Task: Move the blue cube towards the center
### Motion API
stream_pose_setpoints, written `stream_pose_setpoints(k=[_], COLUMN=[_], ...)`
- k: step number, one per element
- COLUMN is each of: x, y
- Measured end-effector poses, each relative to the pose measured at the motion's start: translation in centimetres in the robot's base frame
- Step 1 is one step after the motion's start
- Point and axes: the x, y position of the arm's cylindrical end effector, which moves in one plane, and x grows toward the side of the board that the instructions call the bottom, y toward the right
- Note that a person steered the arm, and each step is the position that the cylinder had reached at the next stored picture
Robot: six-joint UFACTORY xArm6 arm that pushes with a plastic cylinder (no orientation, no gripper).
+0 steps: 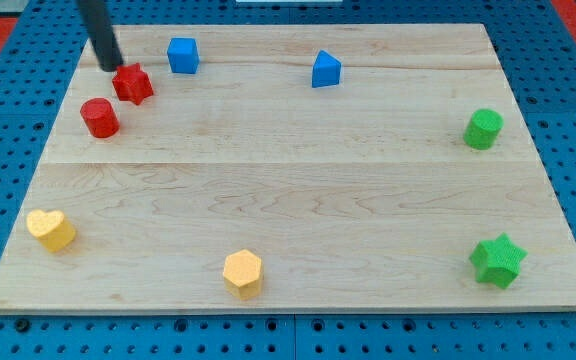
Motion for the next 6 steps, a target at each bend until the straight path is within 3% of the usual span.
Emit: stream_pose_setpoints(k=[1, 2, 4, 6], x=[-3.8, -4.5, -1.9, 3.7], y=[1.8, 5.4, 13.5, 16.1])
